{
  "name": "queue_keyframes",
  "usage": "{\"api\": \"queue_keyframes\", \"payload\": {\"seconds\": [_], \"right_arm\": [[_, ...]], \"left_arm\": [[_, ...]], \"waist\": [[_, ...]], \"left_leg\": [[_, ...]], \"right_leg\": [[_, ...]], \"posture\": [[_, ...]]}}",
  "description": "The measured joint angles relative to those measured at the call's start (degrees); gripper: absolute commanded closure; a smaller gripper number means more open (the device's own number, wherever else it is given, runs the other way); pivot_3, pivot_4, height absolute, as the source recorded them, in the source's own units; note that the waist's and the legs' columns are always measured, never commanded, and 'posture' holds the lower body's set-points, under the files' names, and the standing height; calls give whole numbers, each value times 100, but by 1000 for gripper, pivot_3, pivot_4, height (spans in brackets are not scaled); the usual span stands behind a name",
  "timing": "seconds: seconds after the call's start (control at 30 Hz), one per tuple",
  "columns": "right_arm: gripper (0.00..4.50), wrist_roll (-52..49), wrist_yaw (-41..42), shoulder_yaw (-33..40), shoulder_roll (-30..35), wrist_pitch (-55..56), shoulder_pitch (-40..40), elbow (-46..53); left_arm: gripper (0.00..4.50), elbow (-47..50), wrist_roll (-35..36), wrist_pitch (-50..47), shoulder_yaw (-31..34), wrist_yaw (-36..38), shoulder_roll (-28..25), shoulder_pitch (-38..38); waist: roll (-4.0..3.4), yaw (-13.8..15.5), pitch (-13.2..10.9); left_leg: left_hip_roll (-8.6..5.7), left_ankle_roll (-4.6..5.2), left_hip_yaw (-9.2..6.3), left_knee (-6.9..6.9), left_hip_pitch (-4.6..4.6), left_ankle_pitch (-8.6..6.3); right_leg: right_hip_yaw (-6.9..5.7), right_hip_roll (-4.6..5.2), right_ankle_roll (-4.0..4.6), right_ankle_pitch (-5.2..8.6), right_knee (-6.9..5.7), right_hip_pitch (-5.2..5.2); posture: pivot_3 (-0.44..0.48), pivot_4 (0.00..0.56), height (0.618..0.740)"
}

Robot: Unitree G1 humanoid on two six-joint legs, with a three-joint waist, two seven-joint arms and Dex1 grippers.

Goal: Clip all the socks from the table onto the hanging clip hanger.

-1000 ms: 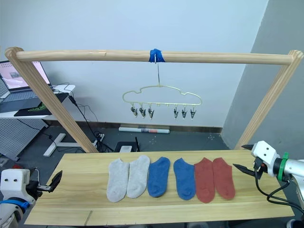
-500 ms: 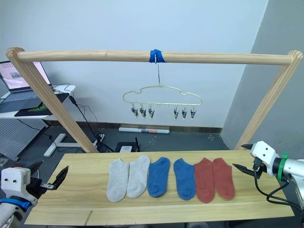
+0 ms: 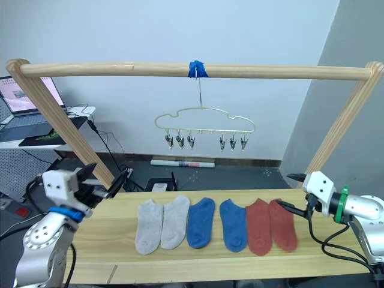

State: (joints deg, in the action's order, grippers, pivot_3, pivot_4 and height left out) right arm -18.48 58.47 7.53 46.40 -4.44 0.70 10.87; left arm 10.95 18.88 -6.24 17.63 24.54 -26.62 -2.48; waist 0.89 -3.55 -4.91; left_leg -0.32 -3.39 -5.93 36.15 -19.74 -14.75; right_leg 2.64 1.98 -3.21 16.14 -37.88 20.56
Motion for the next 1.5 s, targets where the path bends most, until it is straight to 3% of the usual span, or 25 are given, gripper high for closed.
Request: {"api": "queue_keyframes", "payload": {"seconds": [0.1,0.2,0.3,0.33,0.43,0.9,1.2,1.5], "right_arm": [[26,-355,-137,-48,0,-628,86,941],[26,-634,-283,-218,-36,-1178,311,1511],[0,-824,-430,-256,-45,-1554,465,1899],[0,-890,-498,-286,-64,-1686,495,2036],[0,-1010,-599,-347,-105,-1906,537,2271],[0,-1430,-1149,-440,-234,-2643,993,2842],[0,-1683,-1357,-438,-231,-3064,1297,3048],[0,-1898,-1500,-422,-146,-3318,1377,3198]], "left_arm": [[0,260,-2,-142,-130,-87,83,130],[0,265,0,-244,-250,-183,296,281],[557,244,15,-276,-306,-259,417,474],[826,166,21,-305,-352,-257,478,581],[1703,-58,21,-339,-431,-255,563,855],[1703,-1558,-345,349,-775,-314,947,2206],[1703,-1864,-300,480,-748,-382,1072,2444],[1703,-1838,-227,533,-591,-513,1091,2500]], "waist": [[15,-81,-166],[21,-136,-296],[38,-152,-423],[32,-158,-442],[36,-164,-545],[75,-312,-800],[71,-477,-890],[83,-497,-959]], "left_leg": [[4,-1,-3,-1,0,0],[2,-1,-3,0,-14,0],[2,0,-5,-1,-50,-1],[1,0,-8,5,-97,0],[-1,1,-12,10,-110,0],[-2,1,-7,15,-131,0],[-1,2,-21,55,-211,-1],[-3,3,-19,73,-218,-2]], "right_leg": [[-3,-1,26,15,3,-5],[-2,0,-5,-2,6,8],[-3,0,-4,-4,6,47],[-5,0,-1,-10,2,88],[-9,1,22,-24,3,96],[-8,3,13,-27,8,114],[-21,4,13,-31,-10,176],[-18,4,6,-34,-9,175]], "posture": [[-179,143,739],[-199,170,739],[-231,201,739],[-231,201,739],[-257,219,739],[-313,245,739],[-346,261,739],[-353,265,739]]}}
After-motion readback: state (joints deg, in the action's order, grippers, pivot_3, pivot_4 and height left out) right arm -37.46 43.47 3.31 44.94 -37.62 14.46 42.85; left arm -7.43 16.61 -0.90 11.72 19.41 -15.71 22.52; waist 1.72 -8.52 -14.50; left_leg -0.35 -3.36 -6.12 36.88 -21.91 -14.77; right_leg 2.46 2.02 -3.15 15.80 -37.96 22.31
